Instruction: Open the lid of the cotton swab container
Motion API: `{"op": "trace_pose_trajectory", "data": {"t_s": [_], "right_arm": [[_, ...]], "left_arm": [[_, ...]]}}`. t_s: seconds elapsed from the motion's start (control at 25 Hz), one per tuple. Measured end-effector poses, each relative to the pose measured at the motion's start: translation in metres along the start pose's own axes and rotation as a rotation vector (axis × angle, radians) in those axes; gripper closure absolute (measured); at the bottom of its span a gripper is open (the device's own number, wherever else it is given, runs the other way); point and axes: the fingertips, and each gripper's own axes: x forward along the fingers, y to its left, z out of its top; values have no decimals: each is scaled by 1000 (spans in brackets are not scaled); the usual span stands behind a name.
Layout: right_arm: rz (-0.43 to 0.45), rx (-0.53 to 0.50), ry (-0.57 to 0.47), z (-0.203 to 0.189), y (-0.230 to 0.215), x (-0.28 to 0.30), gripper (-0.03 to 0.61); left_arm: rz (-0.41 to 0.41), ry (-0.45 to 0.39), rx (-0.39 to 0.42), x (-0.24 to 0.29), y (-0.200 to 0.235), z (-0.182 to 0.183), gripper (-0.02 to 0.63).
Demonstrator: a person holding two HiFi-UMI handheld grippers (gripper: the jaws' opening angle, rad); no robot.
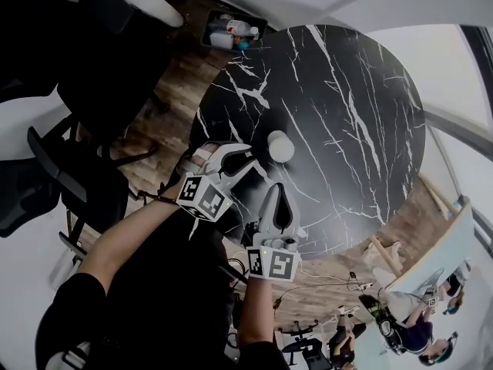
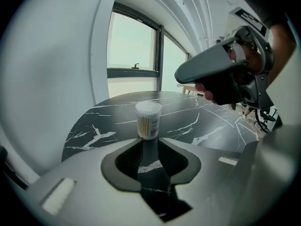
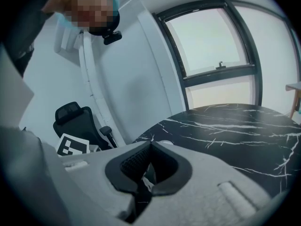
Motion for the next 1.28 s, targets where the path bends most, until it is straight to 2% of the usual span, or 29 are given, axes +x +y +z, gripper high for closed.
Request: {"op": "trace_pose_trajectory", "data": {"t_s": [0.2,0.44,0.76,0.92,1.16,1.28], "right_arm": [[-6,9,9,-5,-3,2,583],[-22,16,16,-9,-9,3,583],[-31,32,38,-17,-10,4,583],[-33,40,48,-22,-10,3,583],[-36,56,57,-25,-10,0,583],[-40,61,67,-27,-11,-1,583]], "left_arm": [[-30,7,62,11,2,3,453],[-63,1,57,26,8,8,428],[-116,30,151,39,12,7,371],[-162,20,179,44,13,12,345],[-269,47,214,54,9,15,336],[-293,59,244,61,7,16,325]]}}
